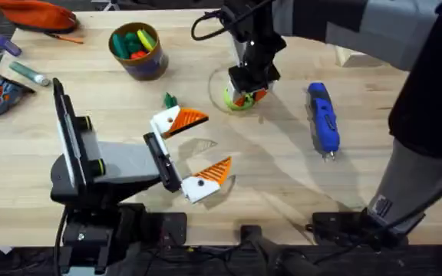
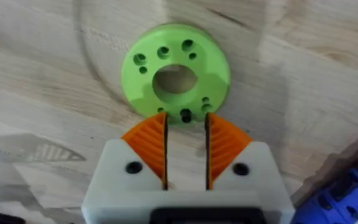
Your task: Pick up the gripper from the table and insert it into the empty holder that is missing its gripper. Then pick up a screw, insert it into the mounting hole, and use the screwdriver to tighten it. Finally, clean up the table by picking up the vegetable and placing it into the bucket.
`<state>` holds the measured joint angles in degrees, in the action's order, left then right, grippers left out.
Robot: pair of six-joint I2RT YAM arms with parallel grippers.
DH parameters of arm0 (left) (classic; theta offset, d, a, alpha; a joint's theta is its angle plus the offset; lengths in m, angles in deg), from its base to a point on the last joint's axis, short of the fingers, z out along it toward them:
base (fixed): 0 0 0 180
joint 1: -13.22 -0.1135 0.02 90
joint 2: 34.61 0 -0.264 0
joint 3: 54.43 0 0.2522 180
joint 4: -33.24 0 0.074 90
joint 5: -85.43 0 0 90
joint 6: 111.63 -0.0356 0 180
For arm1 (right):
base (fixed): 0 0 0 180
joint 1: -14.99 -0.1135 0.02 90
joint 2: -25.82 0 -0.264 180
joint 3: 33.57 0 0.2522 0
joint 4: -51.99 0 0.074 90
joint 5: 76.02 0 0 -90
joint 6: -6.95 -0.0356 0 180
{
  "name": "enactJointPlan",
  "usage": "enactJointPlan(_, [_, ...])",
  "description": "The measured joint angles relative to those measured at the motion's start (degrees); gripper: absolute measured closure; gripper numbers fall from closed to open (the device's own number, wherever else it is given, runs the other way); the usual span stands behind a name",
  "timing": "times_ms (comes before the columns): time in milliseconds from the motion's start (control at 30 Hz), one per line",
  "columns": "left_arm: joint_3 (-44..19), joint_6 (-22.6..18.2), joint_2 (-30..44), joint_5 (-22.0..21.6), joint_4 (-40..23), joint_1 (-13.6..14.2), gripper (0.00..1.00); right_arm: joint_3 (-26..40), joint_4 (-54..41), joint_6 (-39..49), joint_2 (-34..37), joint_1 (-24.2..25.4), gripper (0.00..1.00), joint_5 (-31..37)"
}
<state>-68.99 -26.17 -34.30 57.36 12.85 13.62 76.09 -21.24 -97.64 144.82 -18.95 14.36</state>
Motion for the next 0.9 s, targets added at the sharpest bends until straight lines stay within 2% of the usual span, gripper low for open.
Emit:
enactJointPlan(700, [0.0,0.0,0.0,0.0,0.0,0.0,0.015,0.0,1.2,0.0,0.0,0.0,0.983,0.0])
enactJointPlan(900, [0.0,0.0,0.0,0.0,0.0,0.0,0.015,0.0,1.2,0.1,0.0,0.0,0.994,0.0])
